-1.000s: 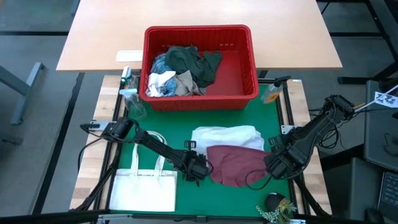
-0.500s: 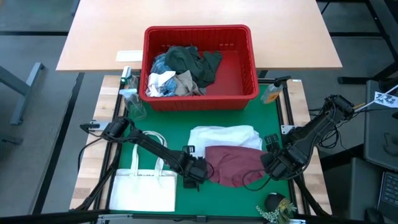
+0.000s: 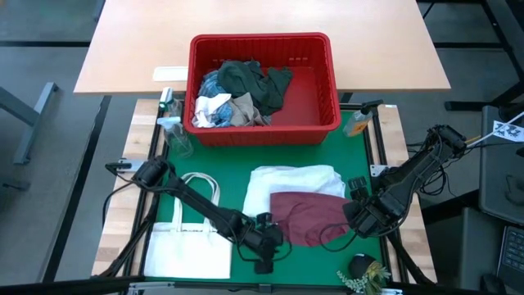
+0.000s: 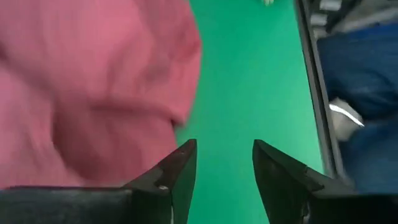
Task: Fold Laundry from Bin
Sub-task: Fold the pink underwear
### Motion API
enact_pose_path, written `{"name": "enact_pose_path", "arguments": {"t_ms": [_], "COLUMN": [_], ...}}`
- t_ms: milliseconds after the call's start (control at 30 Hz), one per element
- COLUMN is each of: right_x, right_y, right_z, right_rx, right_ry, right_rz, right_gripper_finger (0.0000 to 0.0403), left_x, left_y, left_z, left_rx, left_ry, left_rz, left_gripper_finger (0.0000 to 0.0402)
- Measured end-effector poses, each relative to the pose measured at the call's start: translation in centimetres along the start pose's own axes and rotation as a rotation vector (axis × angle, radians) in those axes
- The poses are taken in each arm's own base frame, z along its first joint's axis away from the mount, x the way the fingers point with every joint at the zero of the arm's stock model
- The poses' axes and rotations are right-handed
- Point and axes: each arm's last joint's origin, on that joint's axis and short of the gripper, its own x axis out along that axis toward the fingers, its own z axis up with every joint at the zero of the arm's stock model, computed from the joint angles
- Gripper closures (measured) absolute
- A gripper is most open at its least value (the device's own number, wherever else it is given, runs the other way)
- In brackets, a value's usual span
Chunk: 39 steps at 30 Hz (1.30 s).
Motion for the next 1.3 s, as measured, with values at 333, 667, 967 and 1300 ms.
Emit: {"name": "enact_pose_path", "arguments": {"t_ms": [333, 667, 967, 1300], "right_x": [0.0, 0.0, 0.0, 0.0], "right_y": [0.2, 0.3, 0.3, 0.3], "right_z": [0.5, 0.6, 0.7, 0.7], "right_rx": [0.01, 0.013, 0.013, 0.013], "right_ry": [-0.052, -0.066, -0.066, -0.065], "right_rz": [0.025, 0.033, 0.041, 0.042], "right_gripper_finger": [0.0228, 0.0228, 0.0228, 0.0228], "left_x": [1.9, 5.9, 7.7, 7.7], "left_y": [-0.8, -0.1, 2.0, 2.1], "left_z": [0.3, -2.0, -2.5, -2.6], "left_rx": [0.267, 0.386, 0.374, 0.318], "left_ry": [-0.194, -0.144, -0.072, -0.057], "left_rz": [0.102, 0.14, 0.173, 0.142], "left_gripper_finger": [0.0237, 0.0236, 0.0237, 0.0352]}}
